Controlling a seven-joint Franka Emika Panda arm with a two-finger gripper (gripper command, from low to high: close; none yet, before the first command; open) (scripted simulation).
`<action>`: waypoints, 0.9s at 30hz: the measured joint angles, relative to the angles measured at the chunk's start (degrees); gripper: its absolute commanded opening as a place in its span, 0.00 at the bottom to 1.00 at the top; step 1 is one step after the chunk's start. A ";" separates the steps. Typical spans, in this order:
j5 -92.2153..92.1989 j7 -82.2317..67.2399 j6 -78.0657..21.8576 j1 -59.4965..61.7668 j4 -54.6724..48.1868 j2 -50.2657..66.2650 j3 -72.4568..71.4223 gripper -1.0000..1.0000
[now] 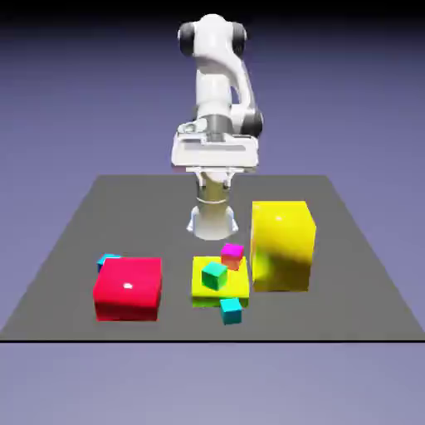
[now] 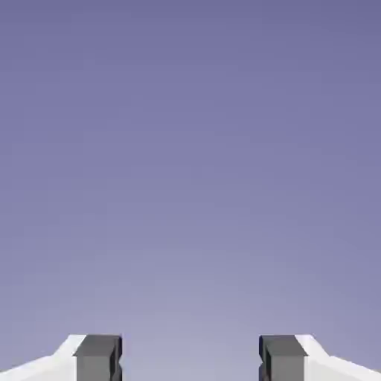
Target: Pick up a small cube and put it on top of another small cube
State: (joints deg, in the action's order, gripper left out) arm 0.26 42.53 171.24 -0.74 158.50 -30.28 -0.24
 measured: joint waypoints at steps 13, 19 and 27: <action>2.78 0.79 -29.85 -0.61 -26.99 25.67 -2.61 0.50; 4.07 1.15 -43.63 -0.78 -39.45 37.52 -3.82 0.50; 5.78 1.63 -62.00 -1.06 -56.06 53.32 -5.43 0.50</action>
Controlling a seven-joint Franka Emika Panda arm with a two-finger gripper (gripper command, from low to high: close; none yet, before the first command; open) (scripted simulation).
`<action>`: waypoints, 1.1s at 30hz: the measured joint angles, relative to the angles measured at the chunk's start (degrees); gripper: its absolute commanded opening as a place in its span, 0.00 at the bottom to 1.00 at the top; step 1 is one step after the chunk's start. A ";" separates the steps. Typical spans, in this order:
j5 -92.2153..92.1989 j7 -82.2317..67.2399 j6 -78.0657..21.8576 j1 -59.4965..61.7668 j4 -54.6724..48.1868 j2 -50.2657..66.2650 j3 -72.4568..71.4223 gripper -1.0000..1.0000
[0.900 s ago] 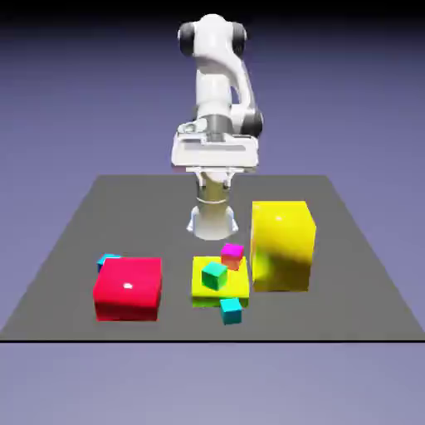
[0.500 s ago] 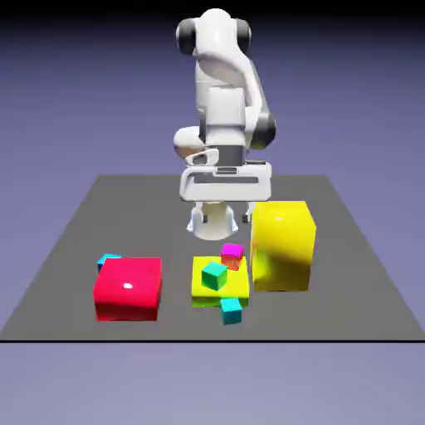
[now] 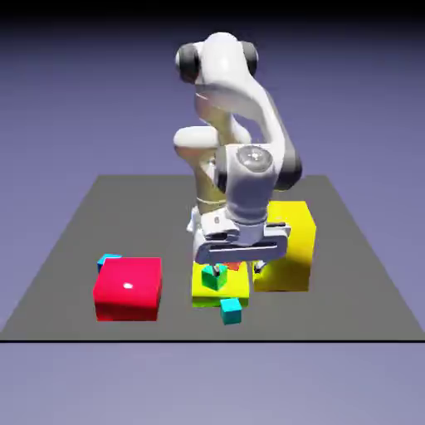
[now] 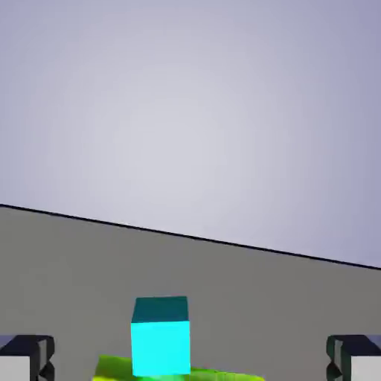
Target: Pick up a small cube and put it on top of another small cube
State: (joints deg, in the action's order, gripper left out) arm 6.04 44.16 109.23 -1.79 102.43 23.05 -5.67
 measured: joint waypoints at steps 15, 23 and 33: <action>3.21 0.91 -34.45 -0.59 -31.15 29.62 -3.02 0.50; 4.93 1.39 -52.82 -0.90 -47.76 45.42 -4.63 0.50; 5.65 2.45 -57.39 0.10 -48.04 50.38 -5.69 0.50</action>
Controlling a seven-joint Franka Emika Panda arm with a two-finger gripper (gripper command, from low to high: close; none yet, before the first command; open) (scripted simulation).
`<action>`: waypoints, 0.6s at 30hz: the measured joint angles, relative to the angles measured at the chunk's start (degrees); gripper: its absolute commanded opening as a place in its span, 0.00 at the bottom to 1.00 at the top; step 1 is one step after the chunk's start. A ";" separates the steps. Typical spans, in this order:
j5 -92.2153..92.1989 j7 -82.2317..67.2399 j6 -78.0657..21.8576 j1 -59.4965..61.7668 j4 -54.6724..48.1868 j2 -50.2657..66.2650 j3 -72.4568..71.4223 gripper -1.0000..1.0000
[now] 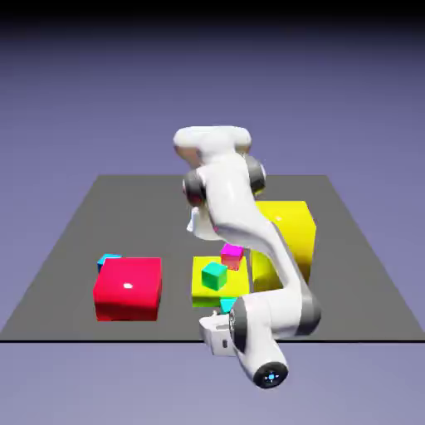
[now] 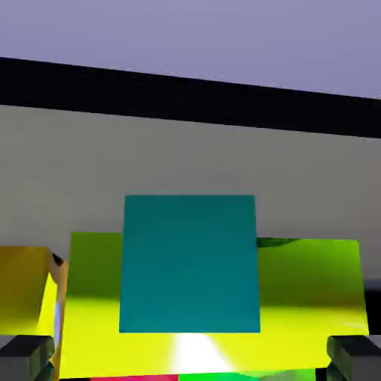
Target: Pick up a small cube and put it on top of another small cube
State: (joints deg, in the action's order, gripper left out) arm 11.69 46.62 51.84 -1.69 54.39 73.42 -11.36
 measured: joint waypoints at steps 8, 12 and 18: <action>-0.30 1.48 8.98 2.13 15.18 -5.86 -0.43 0.00; -0.30 1.12 6.53 1.55 11.04 -4.26 -0.31 0.00; -0.05 -0.09 -0.83 -0.20 -1.41 0.54 0.04 0.00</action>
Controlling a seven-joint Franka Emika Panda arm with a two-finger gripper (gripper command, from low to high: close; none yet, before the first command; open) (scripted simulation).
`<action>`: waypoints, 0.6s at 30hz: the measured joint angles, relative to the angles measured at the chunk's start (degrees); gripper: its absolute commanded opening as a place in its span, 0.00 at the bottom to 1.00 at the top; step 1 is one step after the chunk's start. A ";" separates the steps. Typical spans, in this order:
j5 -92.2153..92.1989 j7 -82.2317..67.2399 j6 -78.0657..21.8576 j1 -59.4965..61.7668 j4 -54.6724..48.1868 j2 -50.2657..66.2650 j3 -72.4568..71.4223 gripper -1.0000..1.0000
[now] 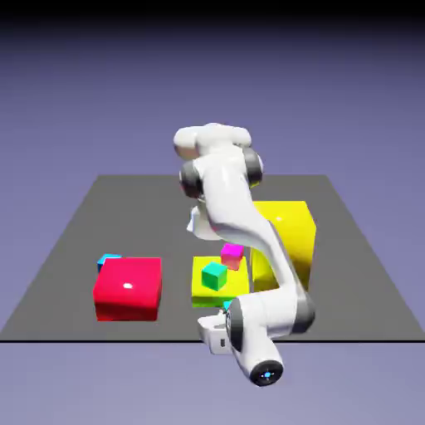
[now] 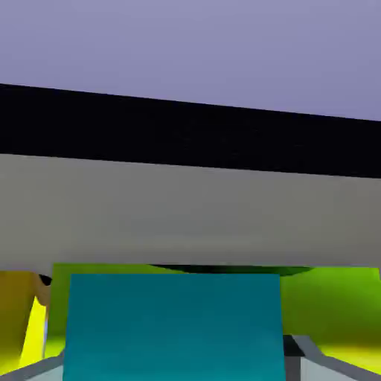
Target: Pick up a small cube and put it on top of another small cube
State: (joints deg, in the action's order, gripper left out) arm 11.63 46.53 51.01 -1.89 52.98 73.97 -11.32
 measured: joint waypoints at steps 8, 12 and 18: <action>-1.71 -1.37 -2.16 -0.49 2.84 -5.38 2.42 0.00; -3.29 -1.97 -0.52 -0.09 11.15 -12.24 4.31 0.00; -5.66 -2.86 1.94 0.52 23.61 -22.53 7.16 0.00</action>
State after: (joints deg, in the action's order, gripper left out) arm 5.97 43.66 52.94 -1.37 76.59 51.44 -4.16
